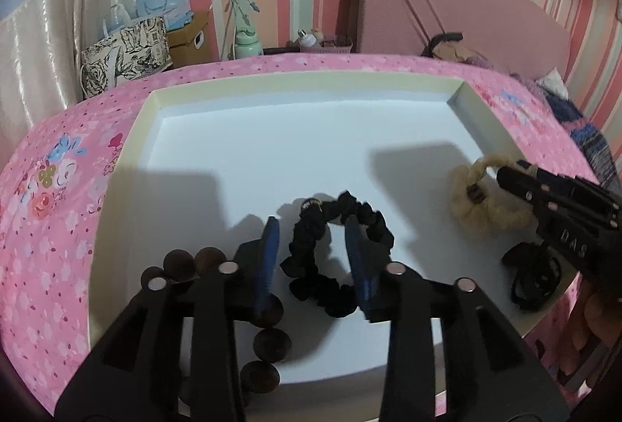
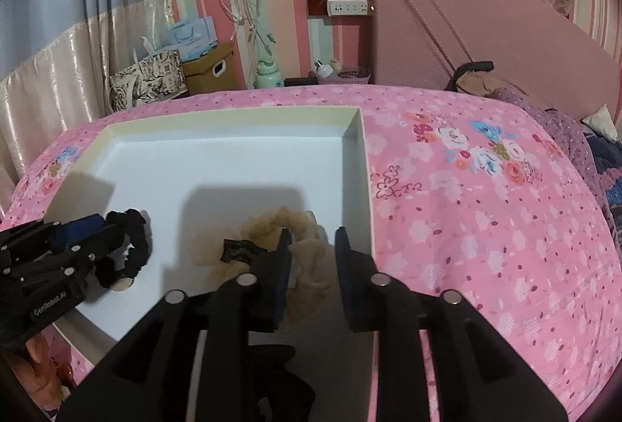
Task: Organize jewelry
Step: 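Open both tools to drop the scrunchies in the tray and withdraw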
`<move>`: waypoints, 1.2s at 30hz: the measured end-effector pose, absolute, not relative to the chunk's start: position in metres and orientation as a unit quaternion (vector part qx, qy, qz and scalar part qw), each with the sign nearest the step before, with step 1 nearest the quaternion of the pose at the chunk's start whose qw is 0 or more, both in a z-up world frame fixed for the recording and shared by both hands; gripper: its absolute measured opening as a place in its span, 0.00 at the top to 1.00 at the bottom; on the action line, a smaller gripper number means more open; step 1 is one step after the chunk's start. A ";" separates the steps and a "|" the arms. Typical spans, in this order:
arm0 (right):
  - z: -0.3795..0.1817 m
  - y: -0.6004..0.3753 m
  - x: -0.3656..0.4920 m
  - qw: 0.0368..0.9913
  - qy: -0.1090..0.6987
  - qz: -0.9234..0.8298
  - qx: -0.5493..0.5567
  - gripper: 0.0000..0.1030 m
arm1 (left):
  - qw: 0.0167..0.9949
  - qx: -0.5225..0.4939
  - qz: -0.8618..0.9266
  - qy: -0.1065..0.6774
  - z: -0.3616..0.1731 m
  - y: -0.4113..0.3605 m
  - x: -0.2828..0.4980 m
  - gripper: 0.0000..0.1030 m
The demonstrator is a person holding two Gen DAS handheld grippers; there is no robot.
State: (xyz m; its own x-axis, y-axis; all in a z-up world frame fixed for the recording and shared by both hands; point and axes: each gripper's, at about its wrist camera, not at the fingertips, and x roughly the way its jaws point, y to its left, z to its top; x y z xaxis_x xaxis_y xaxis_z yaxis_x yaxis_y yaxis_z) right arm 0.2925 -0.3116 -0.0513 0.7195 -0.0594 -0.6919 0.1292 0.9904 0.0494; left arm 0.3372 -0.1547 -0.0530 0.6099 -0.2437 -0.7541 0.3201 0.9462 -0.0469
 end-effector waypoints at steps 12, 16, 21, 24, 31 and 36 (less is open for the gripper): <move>-0.018 -0.321 0.266 0.942 0.327 -0.074 0.025 0.47 | 0.921 0.018 -0.131 0.366 -0.028 -0.148 0.326 0.49; -0.002 -0.325 0.260 0.948 0.306 -0.081 0.009 0.41 | 0.929 0.049 -0.136 0.342 -0.017 -0.161 0.308 0.43; -0.001 -0.329 0.261 0.948 0.312 -0.053 0.034 0.38 | 0.922 0.055 -0.149 0.354 -0.013 -0.170 0.298 0.43; -0.005 -0.332 0.263 0.946 0.319 -0.052 0.036 0.38 | 0.928 0.060 -0.143 0.340 -0.007 -0.165 0.289 0.40; -0.008 -0.348 0.257 0.943 0.320 -0.048 0.081 0.38 | 0.936 0.037 -0.103 0.335 0.004 -0.124 0.274 0.37; -0.001 -0.360 0.250 0.943 0.310 -0.058 0.106 0.38 | 0.944 0.018 -0.082 0.320 0.018 -0.074 0.252 0.30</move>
State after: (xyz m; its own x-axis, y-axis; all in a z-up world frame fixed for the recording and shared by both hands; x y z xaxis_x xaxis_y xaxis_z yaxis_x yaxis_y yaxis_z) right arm 0.2496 -0.3597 -0.0010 0.8012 -0.0442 -0.5968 0.1755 0.9708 0.1637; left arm 0.2515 -0.0740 0.0181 0.7810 -0.1443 -0.6076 0.1670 0.9858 -0.0195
